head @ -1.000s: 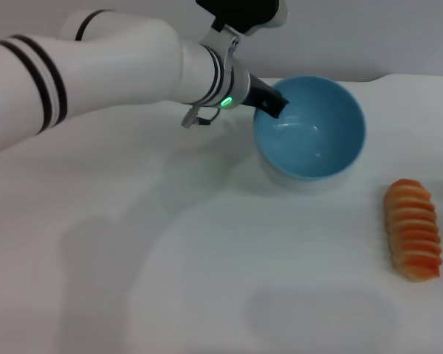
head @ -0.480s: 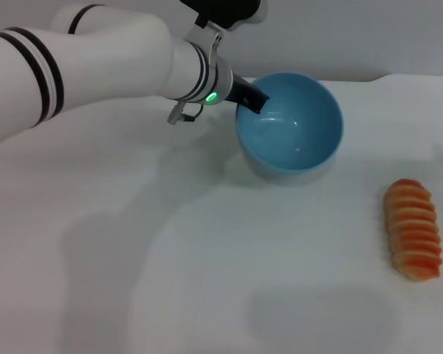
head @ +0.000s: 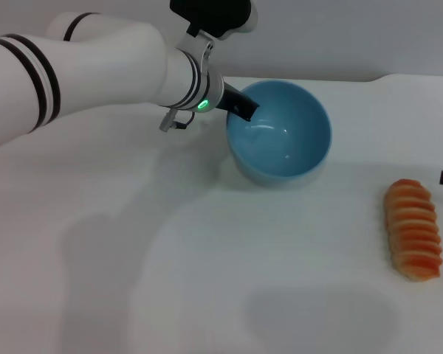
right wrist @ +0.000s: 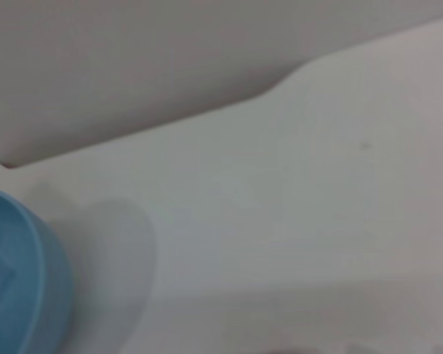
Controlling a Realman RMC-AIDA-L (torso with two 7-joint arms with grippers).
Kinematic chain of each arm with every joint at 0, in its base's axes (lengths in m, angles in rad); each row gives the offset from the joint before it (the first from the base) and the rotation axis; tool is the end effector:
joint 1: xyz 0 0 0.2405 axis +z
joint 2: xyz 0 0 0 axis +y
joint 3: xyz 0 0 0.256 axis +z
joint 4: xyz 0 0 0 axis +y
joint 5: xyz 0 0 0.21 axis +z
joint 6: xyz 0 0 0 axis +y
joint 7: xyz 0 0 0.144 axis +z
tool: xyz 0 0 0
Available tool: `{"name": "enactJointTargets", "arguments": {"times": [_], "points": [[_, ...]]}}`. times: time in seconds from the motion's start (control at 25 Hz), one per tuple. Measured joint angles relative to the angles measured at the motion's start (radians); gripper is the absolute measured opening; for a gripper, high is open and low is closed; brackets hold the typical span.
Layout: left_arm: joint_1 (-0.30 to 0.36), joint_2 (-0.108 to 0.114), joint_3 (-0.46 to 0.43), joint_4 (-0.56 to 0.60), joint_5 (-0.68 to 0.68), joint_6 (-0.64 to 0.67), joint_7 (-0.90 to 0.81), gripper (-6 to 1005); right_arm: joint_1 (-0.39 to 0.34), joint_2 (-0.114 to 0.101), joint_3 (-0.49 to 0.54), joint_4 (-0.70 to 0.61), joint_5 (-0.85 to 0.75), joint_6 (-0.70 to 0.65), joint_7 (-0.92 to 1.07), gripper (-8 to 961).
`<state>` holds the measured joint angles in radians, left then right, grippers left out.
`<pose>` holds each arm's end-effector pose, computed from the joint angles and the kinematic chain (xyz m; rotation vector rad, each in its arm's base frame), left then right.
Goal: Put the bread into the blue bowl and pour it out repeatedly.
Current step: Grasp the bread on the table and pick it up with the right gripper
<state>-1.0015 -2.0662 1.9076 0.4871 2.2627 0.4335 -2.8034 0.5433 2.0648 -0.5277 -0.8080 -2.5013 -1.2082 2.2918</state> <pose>-0.1642 0.4475 -0.1080 -2.3151 -0.7835 0.1189 0.3457 0.3571 0.0477 -1.9694 1.6222 0.2534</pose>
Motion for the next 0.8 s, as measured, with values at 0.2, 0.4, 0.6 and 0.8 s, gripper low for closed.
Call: {"name": "enactJointTargets", "arguments": {"times": [0.2, 0.4, 0.6, 0.8], "points": [[0.006, -0.002, 0.007, 0.004, 0.000, -0.001, 0.000, -2, -0.007, 0.002, 0.008, 0.016, -0.026, -0.018, -0.022, 687], [0.007, -0.005, 0.008, 0.007, 0.000, -0.013, 0.000, -2, -0.012, 0.006, 0.005, 0.061, 0.040, -0.023, -0.122, 688], [0.008, -0.005, 0.003, 0.008, 0.000, -0.019, 0.000, -1, -0.014, 0.001, 0.005, 0.098, 0.070, -0.015, -0.161, 687], [0.008, -0.005, 0.004, 0.008, -0.001, -0.026, -0.001, -1, -0.011, -0.002, 0.005, 0.102, 0.045, -0.009, -0.107, 687]]}}
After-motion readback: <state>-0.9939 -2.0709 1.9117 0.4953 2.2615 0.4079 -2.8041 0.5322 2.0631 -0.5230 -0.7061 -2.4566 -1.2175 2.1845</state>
